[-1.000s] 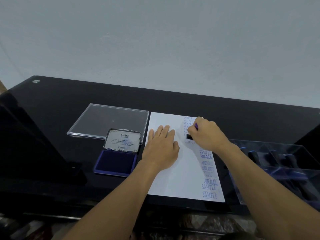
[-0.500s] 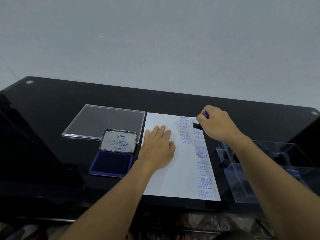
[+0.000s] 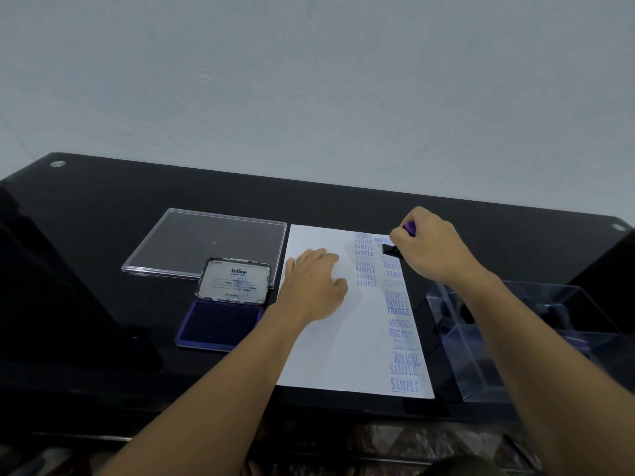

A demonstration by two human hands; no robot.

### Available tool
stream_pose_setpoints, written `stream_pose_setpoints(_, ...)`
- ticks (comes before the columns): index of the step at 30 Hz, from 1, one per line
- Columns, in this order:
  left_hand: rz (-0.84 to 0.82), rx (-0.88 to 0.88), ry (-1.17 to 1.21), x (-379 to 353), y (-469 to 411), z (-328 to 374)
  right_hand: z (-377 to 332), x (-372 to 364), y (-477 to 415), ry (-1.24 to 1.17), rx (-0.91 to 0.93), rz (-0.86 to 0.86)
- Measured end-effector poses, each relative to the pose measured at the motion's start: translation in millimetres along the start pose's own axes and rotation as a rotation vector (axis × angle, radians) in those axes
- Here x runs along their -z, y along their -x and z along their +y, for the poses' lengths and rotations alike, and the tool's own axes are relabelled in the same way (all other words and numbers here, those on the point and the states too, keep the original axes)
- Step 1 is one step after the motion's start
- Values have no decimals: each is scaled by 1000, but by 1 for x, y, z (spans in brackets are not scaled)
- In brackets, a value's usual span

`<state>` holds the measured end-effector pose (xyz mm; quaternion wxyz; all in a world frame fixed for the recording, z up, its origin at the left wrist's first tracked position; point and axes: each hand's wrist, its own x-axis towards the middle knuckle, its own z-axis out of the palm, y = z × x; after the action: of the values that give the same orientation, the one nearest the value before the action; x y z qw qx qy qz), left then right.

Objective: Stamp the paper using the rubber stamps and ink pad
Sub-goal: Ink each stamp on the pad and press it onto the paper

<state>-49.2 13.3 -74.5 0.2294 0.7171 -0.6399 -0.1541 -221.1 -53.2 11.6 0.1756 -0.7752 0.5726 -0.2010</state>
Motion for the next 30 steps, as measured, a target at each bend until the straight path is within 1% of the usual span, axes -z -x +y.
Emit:
stream_pose_setpoints(4, 64, 23, 135, 16, 0, 2, 0, 3, 4, 19, 8, -5)
stream_pose_setpoints(6, 102, 14, 157, 26, 2, 0, -1, 3, 6, 21, 12, -5)
stream_pose_setpoints(10, 163, 9, 132, 47, 12, -12, -8, 2, 12, -13, 25, -13)
stream_pose_setpoints(13, 204, 16, 157, 63, 22, -28, -18, -5, 19, -49, 31, -48)
stream_pose_setpoints(16, 226, 75, 135, 79, 33, -48, -33, -18, 28, -81, 39, -81)
stream_pose_setpoints(20, 210, 147, 68, 96, 52, -79, -60, -40, 39, -119, 62, -116)
stream_pose_setpoints(23, 221, 190, 31, 106, 67, -103, -81, -57, 47, -147, 115, -158)
stream_pose_setpoints(27, 228, 262, 50, 109, 89, -126, -110, -74, 54, -148, 229, -207)
stream_pose_setpoints(30, 250, 274, 25, 107, 102, -139, -129, -89, 60, -141, 291, -248)
